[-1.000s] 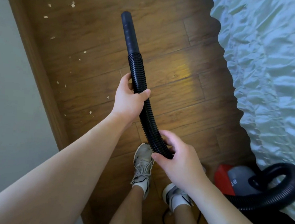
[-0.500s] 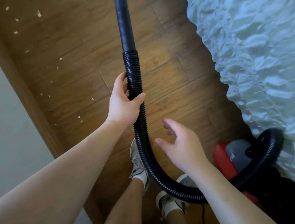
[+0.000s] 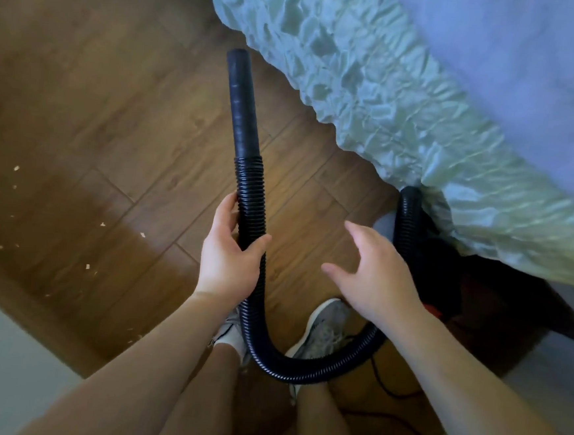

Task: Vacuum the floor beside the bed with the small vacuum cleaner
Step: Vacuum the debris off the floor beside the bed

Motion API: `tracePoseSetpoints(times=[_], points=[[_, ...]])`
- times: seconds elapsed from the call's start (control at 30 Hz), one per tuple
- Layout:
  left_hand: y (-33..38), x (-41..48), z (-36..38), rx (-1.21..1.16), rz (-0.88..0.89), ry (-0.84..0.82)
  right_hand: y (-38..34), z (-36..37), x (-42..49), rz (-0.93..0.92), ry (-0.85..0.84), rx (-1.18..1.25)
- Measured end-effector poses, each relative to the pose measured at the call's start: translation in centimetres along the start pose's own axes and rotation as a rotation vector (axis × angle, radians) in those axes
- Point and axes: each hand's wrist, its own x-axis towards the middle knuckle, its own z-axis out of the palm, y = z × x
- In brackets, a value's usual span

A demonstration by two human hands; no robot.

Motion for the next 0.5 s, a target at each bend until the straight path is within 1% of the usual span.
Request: tracePoseSetpoints(times=[0.27,0.4,0.5], points=[[0.4,-3.1,7.4,0.104,0.034,-0.126,7.5,-2.6,-2.8,0.129,0.119,0.004],[0.0,-3.7,10.3,0.153,0.042,-0.157,11.7,-3.2,-4.5,0.197,0.197,0.029],[-0.4,-4.3,12.1,0.181,0.051,-0.182,15.0,-2.9,-5.8,0.283,0.204,0.048]])
